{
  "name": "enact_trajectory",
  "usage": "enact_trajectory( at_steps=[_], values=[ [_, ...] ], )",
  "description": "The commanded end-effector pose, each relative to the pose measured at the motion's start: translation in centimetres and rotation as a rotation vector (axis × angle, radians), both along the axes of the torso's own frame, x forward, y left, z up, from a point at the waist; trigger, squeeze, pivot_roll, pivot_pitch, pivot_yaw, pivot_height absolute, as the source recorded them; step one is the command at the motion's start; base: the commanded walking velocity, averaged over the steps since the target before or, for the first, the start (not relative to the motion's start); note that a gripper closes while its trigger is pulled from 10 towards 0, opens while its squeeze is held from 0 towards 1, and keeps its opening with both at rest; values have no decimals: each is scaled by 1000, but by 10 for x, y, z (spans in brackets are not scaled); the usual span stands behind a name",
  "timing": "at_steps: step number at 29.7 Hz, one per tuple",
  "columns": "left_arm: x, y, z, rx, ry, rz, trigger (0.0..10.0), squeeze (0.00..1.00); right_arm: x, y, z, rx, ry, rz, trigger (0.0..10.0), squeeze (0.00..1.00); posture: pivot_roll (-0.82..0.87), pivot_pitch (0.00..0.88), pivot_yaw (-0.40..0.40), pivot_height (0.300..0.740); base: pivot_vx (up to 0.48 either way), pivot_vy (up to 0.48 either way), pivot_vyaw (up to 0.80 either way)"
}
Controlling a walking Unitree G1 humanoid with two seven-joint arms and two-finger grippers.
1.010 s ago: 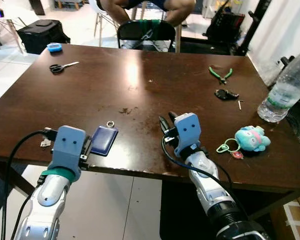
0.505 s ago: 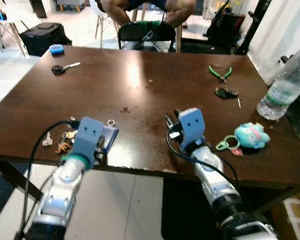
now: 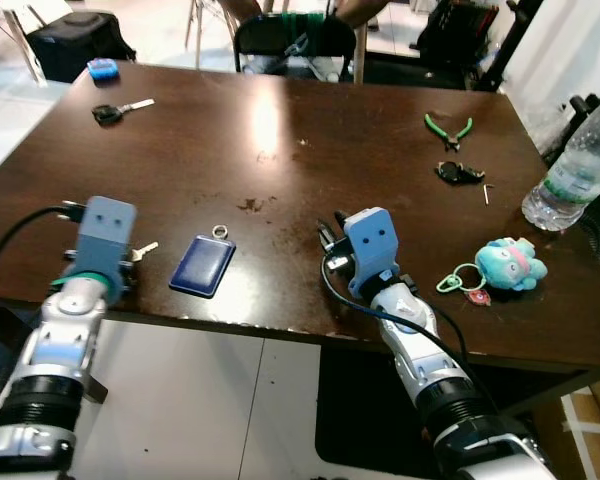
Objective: Hang keys on a hook
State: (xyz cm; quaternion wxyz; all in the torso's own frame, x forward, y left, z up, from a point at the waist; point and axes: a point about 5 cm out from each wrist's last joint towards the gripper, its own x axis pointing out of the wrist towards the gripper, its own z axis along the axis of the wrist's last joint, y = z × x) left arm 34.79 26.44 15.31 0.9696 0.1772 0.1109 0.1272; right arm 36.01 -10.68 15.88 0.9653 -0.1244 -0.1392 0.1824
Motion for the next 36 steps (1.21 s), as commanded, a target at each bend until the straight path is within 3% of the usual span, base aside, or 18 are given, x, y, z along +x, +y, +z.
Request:
enact_trajectory(
  at_steps=[1, 3, 7, 13, 14, 16, 17, 18, 19, 20, 22, 23, 24, 34, 36],
  values=[
    [-2, 3, -7, -6, 34, 2, 10000, 0, -1, 2, -1, 3, 7, 8, 10000, 0, -29, 179, 48, 740, 0, 0, 0],
    [-2, 3, -7, -6, 34, 2, 10000, 0, -1, 2, -1, 3, 7, 8, 10000, 0, -29, 179, 48, 740, 0, 0, 0],
    [0, -5, -12, -111, 95, -157, 10000, 0, -1, 2, -1, 1, 8, 11, 10000, 0, -25, 188, 46, 740, 0, 0, 0],
    [3, -5, -10, -131, 89, -163, 9686, 0, -1, 2, 0, 2, 9, 10, 10000, 0, -25, 190, 49, 740, 0, 0, 0],
    [5, -5, -8, -130, 84, -161, 7765, 0, -1, 2, 0, 4, 9, 9, 10000, 0, -26, 189, 51, 740, 0, 0, 0],
    [5, -5, -8, -130, 84, -161, 7765, 0, -1, 2, 0, 4, 9, 9, 10000, 0, -26, 189, 51, 740, 0, 0, 0],
    [6, -6, -7, -130, 80, -158, 6588, 0, -1, 2, 0, 6, 9, 8, 10000, 0, -26, 188, 53, 740, 0, 0, 0],
    [6, -6, -7, -130, 80, -158, 6588, 0, -1, 2, 0, 6, 9, 8, 10000, 0, -26, 188, 53, 740, 0, 0, 0],
    [8, -5, -6, -128, 74, -154, 4196, 0, -1, 3, 0, 8, 9, 7, 10000, 0, -24, 186, 57, 740, 0, 0, 0],
    [9, -4, -5, -126, 67, -148, 2824, 0, 0, 3, 1, 10, 9, 5, 10000, 0, -23, 185, 58, 740, 0, 0, 0],
    [9, -4, -4, -125, 65, -147, 2824, 0, 0, 3, 1, 11, 9, 5, 10000, 0, -23, 185, 58, 740, 0, 0, 0],
    [9, -3, -4, -126, 63, -145, 1059, 0, 0, 4, 1, 12, 9, 4, 10000, 0, -22, 184, 60, 740, 0, 0, 0],
    [9, -3, -3, -126, 60, -144, 0, 0, 0, 4, 1, 13, 9, 4, 10000, 0, -22, 184, 60, 740, 0, 0, 0],
    [10, -1, 1, -138, 38, -149, 0, 0, 1, 4, 1, 17, 10, 2, 10000, 0, -16, 173, 62, 740, 0, 0, 0],
    [11, -4, 8, -163, -14, -166, 0, 0, 1, 5, 0, 17, 11, 2, 10000, 0, -16, 169, 63, 740, 0, 0, 0]
  ],
)
